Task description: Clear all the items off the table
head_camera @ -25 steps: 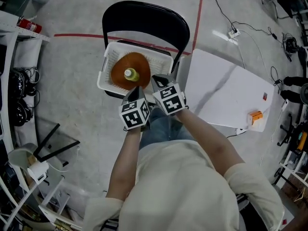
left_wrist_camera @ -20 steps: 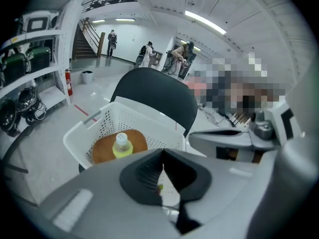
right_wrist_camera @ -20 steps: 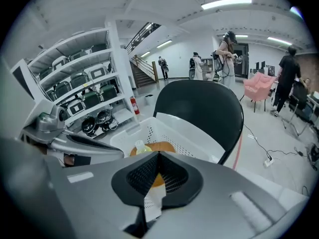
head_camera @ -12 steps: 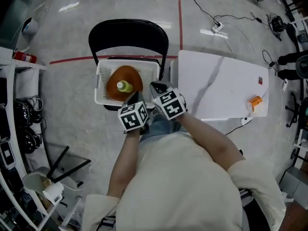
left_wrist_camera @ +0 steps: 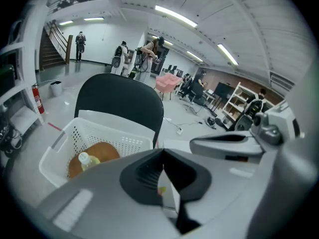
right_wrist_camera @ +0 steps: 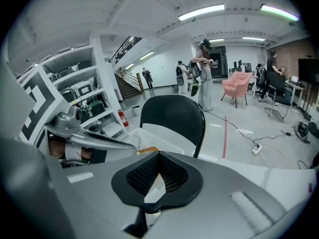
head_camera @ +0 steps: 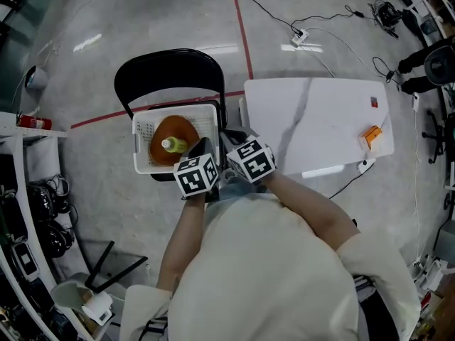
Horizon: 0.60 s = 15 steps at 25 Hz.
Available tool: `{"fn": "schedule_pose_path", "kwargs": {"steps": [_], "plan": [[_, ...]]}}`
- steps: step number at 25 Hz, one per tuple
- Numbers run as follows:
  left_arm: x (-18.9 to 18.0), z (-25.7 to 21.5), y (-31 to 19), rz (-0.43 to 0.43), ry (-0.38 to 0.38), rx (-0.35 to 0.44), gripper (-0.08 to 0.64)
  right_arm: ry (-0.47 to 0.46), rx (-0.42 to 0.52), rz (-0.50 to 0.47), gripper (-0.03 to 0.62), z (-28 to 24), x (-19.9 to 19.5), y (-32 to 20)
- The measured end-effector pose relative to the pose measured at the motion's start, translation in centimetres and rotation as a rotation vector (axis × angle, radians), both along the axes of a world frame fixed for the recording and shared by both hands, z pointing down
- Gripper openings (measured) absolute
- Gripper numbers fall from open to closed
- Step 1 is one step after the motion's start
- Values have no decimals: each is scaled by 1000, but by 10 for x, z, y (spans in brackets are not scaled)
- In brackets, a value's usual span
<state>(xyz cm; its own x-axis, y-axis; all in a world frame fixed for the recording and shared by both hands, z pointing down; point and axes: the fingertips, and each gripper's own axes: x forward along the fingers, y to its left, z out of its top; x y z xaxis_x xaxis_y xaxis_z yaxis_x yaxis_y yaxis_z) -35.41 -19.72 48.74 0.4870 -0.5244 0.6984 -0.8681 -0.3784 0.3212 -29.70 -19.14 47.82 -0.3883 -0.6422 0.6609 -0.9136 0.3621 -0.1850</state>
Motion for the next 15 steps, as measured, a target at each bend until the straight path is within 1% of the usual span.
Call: {"fn": "schedule_pose_path", "kwargs": {"steps": [7,11,15], "plan": [[43,-12,12,76,11,6,9,-21,12,73,-2,-12,42,18],[78,-16,29,129,10,3,9,-20,15,122,-2,-18,79,35],[118,-17,48,199,9,-4,9,-33,16,196,-2,-25,121,56]]}}
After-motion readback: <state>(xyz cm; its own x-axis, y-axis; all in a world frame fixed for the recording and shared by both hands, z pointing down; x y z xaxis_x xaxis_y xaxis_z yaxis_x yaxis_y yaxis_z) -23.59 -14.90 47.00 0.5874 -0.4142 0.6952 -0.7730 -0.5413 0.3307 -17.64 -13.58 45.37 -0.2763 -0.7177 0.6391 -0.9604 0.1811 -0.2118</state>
